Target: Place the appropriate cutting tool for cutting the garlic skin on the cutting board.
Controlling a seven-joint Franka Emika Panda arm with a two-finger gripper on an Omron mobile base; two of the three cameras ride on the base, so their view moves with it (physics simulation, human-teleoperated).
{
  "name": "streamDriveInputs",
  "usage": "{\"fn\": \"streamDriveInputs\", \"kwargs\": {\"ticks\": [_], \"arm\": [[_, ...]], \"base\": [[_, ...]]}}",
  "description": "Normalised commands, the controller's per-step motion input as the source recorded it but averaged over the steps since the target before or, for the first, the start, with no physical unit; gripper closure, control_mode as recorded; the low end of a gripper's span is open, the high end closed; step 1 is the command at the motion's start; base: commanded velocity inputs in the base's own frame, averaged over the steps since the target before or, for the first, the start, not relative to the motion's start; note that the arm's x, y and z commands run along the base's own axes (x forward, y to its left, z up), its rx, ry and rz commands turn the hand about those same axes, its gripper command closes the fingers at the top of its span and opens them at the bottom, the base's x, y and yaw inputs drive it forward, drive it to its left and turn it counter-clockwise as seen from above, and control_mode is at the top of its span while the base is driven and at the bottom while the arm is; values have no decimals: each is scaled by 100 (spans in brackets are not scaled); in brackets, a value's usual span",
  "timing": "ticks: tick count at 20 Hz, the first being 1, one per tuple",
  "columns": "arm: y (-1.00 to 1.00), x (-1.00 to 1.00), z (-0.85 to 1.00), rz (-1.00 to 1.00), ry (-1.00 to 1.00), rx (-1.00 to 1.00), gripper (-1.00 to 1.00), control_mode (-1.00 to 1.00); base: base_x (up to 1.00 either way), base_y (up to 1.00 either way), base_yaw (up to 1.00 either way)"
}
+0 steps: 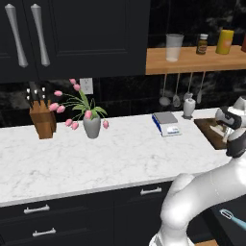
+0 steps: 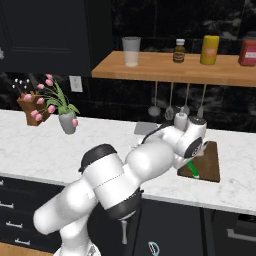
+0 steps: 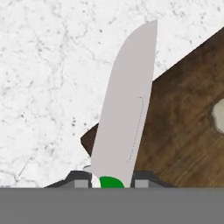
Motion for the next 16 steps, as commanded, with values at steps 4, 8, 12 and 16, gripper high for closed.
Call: {"fn": "streamDriveInputs", "kwargs": {"ticks": [4,8,12,16], "arm": [[-16,62,-33,14,1,0,100,-100],[-18,31,-33,13,1,0,100,-100],[-2,9,-54,11,3,0,-100,-100],[0,-2,-40,5,2,0,-100,-100]], "base": [[0,0,0],[0,0,0],[0,0,0],[0,0,0]]}}
